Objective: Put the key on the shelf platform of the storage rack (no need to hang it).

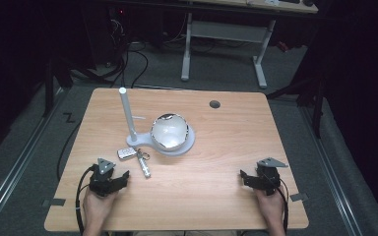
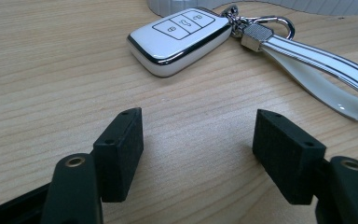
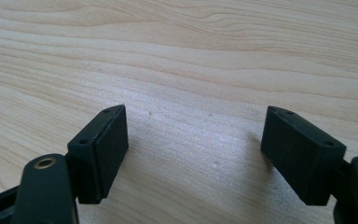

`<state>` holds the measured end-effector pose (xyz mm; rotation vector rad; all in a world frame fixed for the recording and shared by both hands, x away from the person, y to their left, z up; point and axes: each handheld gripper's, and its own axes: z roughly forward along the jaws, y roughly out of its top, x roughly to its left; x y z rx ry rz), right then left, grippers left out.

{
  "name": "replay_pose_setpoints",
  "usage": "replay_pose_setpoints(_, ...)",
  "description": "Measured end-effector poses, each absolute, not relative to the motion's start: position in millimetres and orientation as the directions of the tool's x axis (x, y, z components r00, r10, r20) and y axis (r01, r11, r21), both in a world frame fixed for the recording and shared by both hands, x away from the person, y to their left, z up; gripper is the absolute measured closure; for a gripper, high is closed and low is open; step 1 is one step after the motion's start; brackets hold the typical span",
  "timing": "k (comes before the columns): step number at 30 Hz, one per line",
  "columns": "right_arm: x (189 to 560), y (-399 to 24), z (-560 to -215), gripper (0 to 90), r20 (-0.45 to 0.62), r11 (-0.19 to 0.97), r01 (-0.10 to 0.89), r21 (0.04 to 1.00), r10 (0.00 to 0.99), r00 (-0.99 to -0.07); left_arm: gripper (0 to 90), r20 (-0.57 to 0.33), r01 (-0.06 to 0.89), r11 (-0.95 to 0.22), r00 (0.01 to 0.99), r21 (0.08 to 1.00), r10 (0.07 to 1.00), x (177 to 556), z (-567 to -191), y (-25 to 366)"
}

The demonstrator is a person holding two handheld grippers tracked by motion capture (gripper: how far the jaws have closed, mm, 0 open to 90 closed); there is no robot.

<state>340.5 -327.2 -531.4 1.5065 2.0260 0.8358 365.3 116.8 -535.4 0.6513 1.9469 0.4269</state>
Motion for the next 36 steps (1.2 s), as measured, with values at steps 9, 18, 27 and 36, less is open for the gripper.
replay_pose_setpoints(9,340.4,-327.3,-531.4,23.3,-0.018,0.211,0.668,0.714,0.959,-0.284,33.8,-0.707,0.274,0.786,-0.343,0.554,0.618,363.5,-535.5,118.1)
replay_pose_setpoints(18,340.5,-327.3,-531.5,23.3,-0.019,0.212,0.666,0.715,0.959,-0.284,36.7,-0.695,0.292,0.776,-0.343,0.560,0.631,360.7,-534.0,119.5)
replay_pose_setpoints(27,340.5,-327.4,-531.4,23.3,-0.019,0.212,0.667,0.714,0.958,-0.285,37.5,-0.694,0.305,0.772,-0.339,0.558,0.636,355.3,-529.2,114.0)
replay_pose_setpoints(36,340.4,-327.3,-531.4,23.3,-0.019,0.212,0.667,0.714,0.958,-0.285,37.4,-0.703,0.347,0.763,-0.306,0.545,0.642,352.1,-516.1,101.2)
